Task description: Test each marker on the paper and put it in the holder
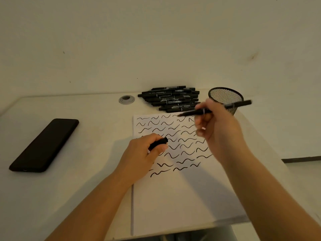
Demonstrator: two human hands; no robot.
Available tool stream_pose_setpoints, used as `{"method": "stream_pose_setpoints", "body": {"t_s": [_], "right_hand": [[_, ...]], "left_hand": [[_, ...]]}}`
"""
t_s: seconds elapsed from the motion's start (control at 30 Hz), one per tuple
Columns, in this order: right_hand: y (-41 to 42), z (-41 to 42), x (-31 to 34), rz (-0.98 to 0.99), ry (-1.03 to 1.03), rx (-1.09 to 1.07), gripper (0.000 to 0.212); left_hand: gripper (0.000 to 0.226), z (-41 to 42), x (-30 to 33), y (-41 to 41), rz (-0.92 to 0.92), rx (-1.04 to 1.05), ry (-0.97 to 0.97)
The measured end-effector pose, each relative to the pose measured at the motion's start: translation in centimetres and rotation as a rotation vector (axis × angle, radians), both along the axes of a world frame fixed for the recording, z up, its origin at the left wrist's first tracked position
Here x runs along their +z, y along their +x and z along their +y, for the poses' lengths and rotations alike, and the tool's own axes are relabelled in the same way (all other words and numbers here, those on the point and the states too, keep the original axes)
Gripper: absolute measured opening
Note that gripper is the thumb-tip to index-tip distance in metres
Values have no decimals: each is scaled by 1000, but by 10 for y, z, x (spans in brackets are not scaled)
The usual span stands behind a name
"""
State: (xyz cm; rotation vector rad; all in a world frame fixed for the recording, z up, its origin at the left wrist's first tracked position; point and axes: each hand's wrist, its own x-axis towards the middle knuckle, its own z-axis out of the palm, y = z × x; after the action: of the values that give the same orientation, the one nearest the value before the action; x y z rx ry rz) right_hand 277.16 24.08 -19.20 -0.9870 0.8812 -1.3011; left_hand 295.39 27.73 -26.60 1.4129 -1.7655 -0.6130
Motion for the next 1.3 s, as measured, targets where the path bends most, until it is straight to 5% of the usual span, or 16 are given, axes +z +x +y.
{"method": "stream_pose_setpoints", "body": {"t_s": [0.5, 0.8, 1.3], "right_hand": [[18, 8, -49, 148, -64, -62, 24], [22, 15, -51, 329, -229, 133, 14], [25, 17, -55, 230, -308, 307, 18]], "left_hand": [[13, 2, 8, 0, 9, -46, 2], [13, 5, 9, 0, -18, -68, -55], [33, 9, 7, -3, 84, -91, -49]]}}
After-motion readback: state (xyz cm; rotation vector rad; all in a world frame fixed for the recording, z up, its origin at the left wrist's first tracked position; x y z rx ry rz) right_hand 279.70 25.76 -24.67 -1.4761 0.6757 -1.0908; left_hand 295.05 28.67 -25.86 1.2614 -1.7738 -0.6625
